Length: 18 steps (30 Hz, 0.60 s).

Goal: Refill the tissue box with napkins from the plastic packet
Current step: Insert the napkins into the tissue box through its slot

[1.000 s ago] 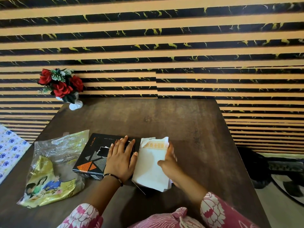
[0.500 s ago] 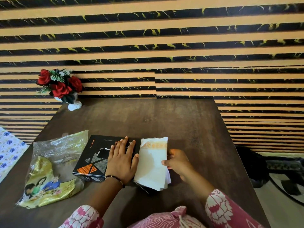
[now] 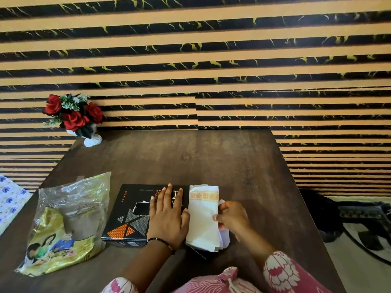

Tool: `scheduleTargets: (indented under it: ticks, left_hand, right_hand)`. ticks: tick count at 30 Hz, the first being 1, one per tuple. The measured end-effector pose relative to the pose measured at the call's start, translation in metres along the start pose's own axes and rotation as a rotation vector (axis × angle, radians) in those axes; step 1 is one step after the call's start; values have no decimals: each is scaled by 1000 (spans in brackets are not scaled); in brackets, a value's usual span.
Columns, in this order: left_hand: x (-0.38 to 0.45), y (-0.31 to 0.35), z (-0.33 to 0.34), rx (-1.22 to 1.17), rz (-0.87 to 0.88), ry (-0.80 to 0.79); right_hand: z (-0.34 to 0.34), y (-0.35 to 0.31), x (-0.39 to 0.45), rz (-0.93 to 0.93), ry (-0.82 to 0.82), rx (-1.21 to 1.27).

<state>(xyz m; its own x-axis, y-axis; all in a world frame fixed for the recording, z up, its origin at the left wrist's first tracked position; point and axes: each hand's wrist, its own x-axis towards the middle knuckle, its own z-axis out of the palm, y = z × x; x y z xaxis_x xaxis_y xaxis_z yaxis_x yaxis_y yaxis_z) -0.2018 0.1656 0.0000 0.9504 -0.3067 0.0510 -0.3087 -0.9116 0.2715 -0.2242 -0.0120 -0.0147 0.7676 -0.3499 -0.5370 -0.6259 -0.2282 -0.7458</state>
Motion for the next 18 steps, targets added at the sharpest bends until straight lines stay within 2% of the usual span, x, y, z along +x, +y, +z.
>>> scheduleTargets:
  ticks: [2, 6, 11, 18]
  left_hand:
    - [1, 3, 2, 0, 6, 6]
    - [0, 5, -1, 8, 0, -18]
    - [-2, 6, -2, 14, -3, -22]
    - [-1, 8, 0, 7, 10, -5]
  right_hand:
    - [5, -4, -3, -24, -60, 8]
    - [24, -3, -10, -19, -283, 193]
    - [17, 6, -4, 62, -148, 119]
    - [32, 3, -15, 100, -359, 263]
